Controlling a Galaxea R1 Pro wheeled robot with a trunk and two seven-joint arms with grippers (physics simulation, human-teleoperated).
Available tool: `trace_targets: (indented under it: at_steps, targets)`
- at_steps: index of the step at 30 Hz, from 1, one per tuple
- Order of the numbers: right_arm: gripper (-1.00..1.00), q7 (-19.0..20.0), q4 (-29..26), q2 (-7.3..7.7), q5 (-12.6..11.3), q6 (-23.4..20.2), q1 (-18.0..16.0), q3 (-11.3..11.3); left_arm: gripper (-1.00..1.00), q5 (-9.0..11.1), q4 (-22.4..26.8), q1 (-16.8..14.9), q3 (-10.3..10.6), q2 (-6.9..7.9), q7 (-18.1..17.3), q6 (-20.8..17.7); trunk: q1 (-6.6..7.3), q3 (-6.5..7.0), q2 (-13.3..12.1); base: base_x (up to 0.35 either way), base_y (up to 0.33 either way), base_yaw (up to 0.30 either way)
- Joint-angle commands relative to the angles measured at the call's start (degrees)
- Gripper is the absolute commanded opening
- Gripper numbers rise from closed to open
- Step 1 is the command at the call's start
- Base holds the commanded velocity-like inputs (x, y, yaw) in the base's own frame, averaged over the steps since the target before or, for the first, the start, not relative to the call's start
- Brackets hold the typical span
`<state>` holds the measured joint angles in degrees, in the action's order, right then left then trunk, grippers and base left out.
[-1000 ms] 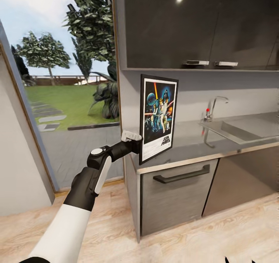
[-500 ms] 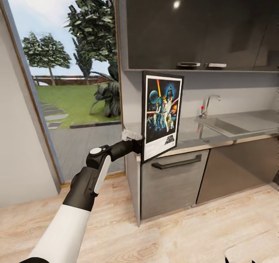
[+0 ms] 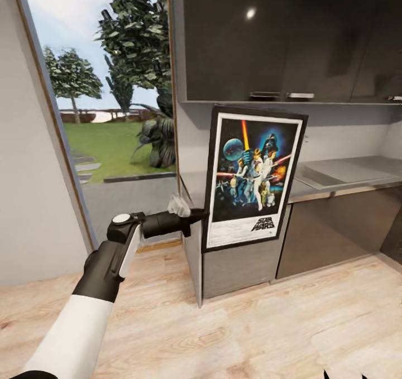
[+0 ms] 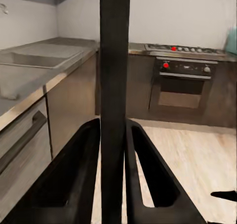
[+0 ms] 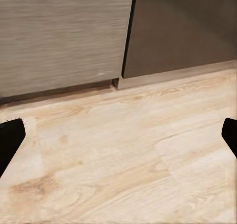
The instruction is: Pick up the poster from the kitchen countertop and hang it on one of the wall nails in the kitchen.
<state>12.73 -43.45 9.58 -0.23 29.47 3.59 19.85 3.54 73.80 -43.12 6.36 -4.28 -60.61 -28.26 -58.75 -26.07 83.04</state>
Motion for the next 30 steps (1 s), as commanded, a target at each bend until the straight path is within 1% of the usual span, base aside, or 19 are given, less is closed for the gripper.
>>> trace_targets:
  at_steps: [1,2,5,6,8,9,12,13,14,15,17,19,20,21,23,26,27,29,30]
  targets:
    - [1.00,0.44,-0.05,0.00,-0.04,0.04,-0.01,0.16,-1.00,0.35,-0.13,-0.04,-0.25,0.61,-1.50,-0.47,0.03,-0.05,0.03,-0.192,0.000,0.000]
    - [1.00,0.53,-0.06,0.05,0.00,0.02,-0.01,0.14,-1.00,0.34,-0.46,-0.02,-0.65,1.65,-4.51,-0.44,0.03,-0.05,0.03,-0.123,0.000,0.000]
    - [1.00,0.67,-0.06,0.13,0.03,-0.05,0.00,0.12,-1.00,0.33,-1.66,0.01,-1.41,3.14,-9.25,-0.31,0.03,-0.05,0.03,-0.076,0.000,0.000]
    - [1.00,0.78,-0.06,0.23,0.04,-0.14,-0.03,0.11,-1.00,0.33,-2.98,0.08,-2.28,3.96,-12.29,-0.16,0.03,-0.05,0.03,-0.040,0.000,0.000]
    - [1.00,1.23,-0.08,0.32,0.04,-0.21,-0.04,0.11,-1.00,0.30,-4.26,0.16,-3.42,4.52,-14.85,-0.02,0.03,-0.05,0.03,-0.029,0.000,0.000]
    - [1.00,2.51,-0.17,0.55,0.05,-0.27,-0.05,0.12,-1.00,0.28,-5.45,0.26,-4.79,4.88,-16.73,0.12,0.03,-0.05,0.03,-0.017,0.000,0.000]
    - [1.00,7.64,-0.46,1.79,0.00,-0.59,-0.11,0.30,-1.00,0.26,-7.73,0.87,-6.97,5.27,-18.79,1.49,0.03,-0.05,0.03,-0.009,0.000,0.000]
    - [1.00,12.16,-0.73,3.00,-0.06,-2.08,-0.40,0.41,-1.00,0.25,-9.94,1.79,-7.77,5.43,-19.91,4.34,0.03,-0.05,0.03,-0.003,0.000,0.000]
    - [1.00,15.02,-0.90,3.82,-0.08,-4.11,-0.63,0.48,-1.00,0.25,-11.94,2.24,-8.15,5.49,-20.88,6.53,0.03,-0.05,0.03,-0.002,0.000,0.000]
    - [1.00,16.32,-1.01,4.20,-0.09,-5.19,-0.73,0.51,-1.00,0.25,-13.04,2.40,-8.34,5.51,-21.38,7.59,0.03,-0.05,0.03,-0.002,0.000,0.000]
    - [1.00,21.51,-2.54,5.62,-0.11,-8.90,-1.03,0.58,-1.00,0.26,-18.39,2.77,-8.83,5.56,-22.84,11.93,0.03,-0.05,0.03,-0.001,0.000,0.000]
    - [1.00,23.94,-4.11,6.34,-0.11,-10.50,-1.24,0.59,-1.00,0.29,-21.50,2.87,-9.20,5.56,-23.12,14.66,0.03,-0.05,0.03,0.000,0.000,0.000]
    - [1.00,26.18,-6.11,6.93,-0.12,-12.39,-1.45,0.60,-1.00,0.30,-24.48,2.93,-9.99,5.54,-23.27,17.75,0.03,-0.05,0.03,0.000,0.000,0.000]
    - [1.00,27.16,-7.20,7.15,-0.12,-13.57,-1.55,0.61,-1.00,0.31,-25.85,2.95,-10.53,5.52,-23.32,19.30,0.03,-0.05,0.03,0.000,0.000,0.000]
    - [1.00,30.25,-12.40,7.65,-0.12,-19.50,-1.83,0.59,-1.00,0.34,-30.54,3.00,-13.06,5.46,-23.47,24.28,0.03,-0.05,0.03,0.000,0.000,0.000]
    - [1.00,32.27,-17.24,7.82,-0.12,-24.40,-1.96,0.56,-1.00,0.41,-33.42,3.02,-14.33,5.41,-23.63,26.30,0.03,-0.05,0.03,0.000,0.000,0.000]
    - [1.00,33.62,-20.62,7.88,-0.14,-27.55,-2.02,0.54,-1.00,0.44,-34.78,3.03,-14.82,5.32,-23.71,27.09,0.03,-0.05,0.03,0.000,0.000,0.000]
    - [1.00,35.06,-23.86,7.93,-0.13,-30.60,-2.08,0.49,-1.00,0.47,-35.68,3.03,-15.12,5.23,-23.78,27.61,0.03,-0.05,0.03,0.000,0.000,0.000]
    - [1.00,36.57,-26.63,7.95,-0.13,-33.33,-2.38,0.44,-1.00,0.48,-36.29,3.03,-15.32,5.18,-23.85,27.95,0.03,-0.05,0.03,0.000,0.000,0.000]
